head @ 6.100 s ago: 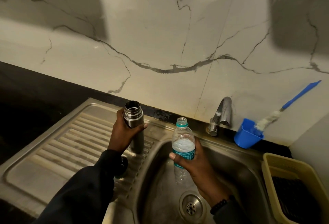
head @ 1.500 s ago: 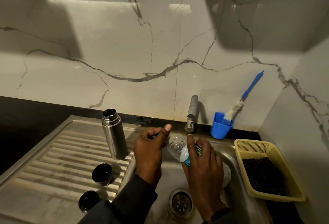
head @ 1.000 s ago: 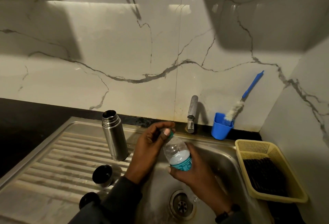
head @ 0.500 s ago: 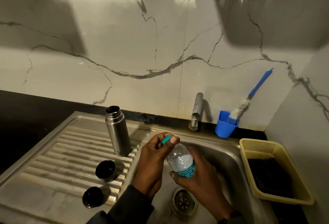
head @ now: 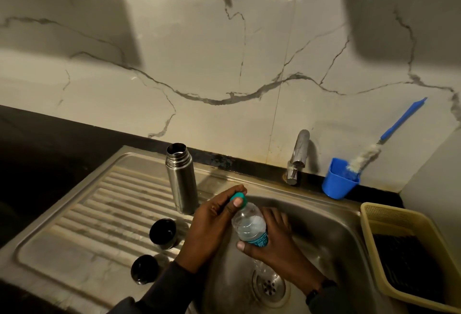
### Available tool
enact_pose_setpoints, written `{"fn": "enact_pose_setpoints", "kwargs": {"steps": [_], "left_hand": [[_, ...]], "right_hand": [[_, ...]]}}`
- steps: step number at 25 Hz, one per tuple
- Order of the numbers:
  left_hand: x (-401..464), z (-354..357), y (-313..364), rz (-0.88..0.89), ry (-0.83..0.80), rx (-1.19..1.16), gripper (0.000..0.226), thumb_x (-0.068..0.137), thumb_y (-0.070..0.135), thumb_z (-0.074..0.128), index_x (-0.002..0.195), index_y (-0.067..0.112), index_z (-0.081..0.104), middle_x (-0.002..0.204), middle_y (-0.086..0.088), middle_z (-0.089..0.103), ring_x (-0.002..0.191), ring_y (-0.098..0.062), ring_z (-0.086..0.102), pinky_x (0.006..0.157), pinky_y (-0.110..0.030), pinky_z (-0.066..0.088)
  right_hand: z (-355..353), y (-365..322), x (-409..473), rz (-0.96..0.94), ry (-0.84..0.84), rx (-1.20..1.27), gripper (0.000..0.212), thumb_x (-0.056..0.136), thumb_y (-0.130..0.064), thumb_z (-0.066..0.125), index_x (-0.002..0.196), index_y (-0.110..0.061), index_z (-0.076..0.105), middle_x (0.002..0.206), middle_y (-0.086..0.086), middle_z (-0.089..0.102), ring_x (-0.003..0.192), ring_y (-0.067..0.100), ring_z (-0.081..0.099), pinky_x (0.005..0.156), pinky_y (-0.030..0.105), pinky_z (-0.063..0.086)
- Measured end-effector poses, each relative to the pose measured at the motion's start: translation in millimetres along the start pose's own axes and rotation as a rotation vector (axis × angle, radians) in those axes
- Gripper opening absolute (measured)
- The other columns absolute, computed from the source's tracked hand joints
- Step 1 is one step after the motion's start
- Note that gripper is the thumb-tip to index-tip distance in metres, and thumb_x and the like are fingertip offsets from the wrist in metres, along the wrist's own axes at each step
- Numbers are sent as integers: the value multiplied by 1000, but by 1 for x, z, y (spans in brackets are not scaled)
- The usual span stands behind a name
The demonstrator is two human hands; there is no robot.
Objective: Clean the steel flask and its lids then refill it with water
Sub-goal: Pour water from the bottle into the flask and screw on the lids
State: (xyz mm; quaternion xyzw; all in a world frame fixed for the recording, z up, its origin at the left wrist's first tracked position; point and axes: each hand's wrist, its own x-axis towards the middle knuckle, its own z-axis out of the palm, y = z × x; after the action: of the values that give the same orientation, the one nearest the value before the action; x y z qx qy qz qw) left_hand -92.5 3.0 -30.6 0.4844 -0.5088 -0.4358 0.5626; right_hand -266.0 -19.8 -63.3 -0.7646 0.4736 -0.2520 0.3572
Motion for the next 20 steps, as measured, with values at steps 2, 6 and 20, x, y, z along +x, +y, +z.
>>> {"fn": "enact_pose_setpoints", "kwargs": {"steps": [2,6,20], "left_hand": [[-3,-8,-6,-8,78,28,27,94,20,63,119,25,69,118,9,73,115,-9,66,95,-25,52],[-8,-31,-25,-32,284,95,16,90,28,66,104,26,73,104,1,76,98,-19,72,89,-39,56],[-10,-94,-50,-146,410,355,13,92,22,70,91,35,69,76,9,70,60,-12,58,59,-42,57]], "right_hand": [[3,3,13,-58,6,-104,66,63,-70,67,117,-53,33,118,-22,38,113,1,34,95,25,39],[5,1,46,-52,127,131,68,63,-56,77,120,-42,43,122,-17,47,115,1,46,94,23,43],[52,-12,191,-23,234,120,71,70,-15,84,128,-14,42,129,5,52,119,19,52,99,34,48]]}}
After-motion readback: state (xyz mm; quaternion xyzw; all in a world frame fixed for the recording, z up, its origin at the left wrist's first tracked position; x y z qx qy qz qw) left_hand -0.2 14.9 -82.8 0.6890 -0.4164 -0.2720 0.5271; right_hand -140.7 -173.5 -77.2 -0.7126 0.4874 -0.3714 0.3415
